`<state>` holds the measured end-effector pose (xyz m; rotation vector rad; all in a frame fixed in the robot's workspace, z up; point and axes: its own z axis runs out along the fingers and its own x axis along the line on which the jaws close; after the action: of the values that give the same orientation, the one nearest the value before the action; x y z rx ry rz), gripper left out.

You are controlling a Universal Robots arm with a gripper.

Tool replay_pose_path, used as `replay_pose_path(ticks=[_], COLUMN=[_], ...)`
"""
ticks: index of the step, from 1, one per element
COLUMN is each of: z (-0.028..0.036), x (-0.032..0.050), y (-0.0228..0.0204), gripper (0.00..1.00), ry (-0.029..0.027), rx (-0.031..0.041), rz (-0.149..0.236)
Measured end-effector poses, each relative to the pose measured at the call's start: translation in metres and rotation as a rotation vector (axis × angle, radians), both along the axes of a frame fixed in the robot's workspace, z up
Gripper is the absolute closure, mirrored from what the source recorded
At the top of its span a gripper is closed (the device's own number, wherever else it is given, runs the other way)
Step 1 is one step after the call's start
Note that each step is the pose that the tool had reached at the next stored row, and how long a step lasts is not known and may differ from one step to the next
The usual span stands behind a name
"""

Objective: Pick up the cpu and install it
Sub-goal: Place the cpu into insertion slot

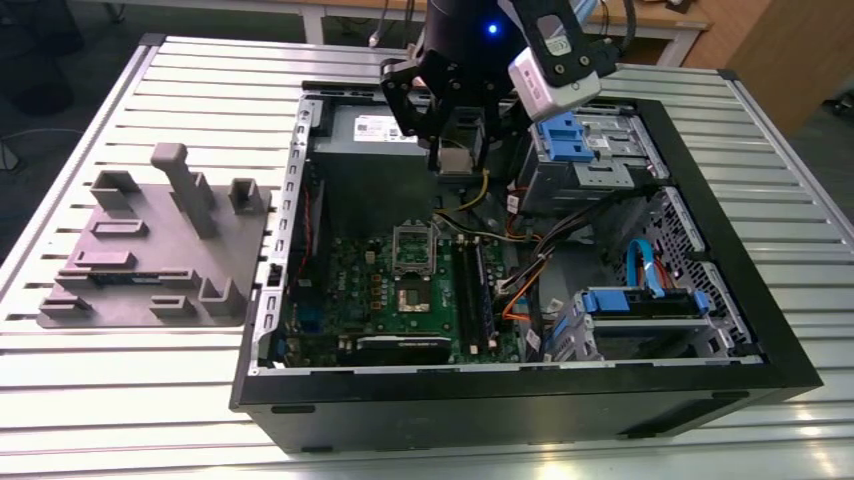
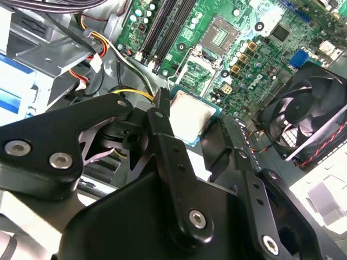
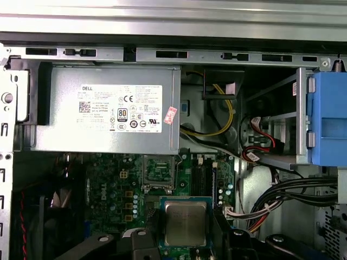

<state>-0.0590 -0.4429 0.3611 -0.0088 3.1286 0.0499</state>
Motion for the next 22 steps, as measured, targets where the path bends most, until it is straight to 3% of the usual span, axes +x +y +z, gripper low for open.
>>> replay_pose_path(ticks=[11,15,19,22], z=[-0.0005,-0.0038,-0.0086,-0.0104], x=[0.0,0.0,0.0,0.0], y=[0.0,-0.0002,-0.0021,-0.006], gripper=[0.53,0.53,0.53,0.53], ry=[0.0,0.0001,0.0015,0.002], rx=[0.0,0.0001,0.0001,0.0], rz=[0.0,0.017,0.017,0.017])
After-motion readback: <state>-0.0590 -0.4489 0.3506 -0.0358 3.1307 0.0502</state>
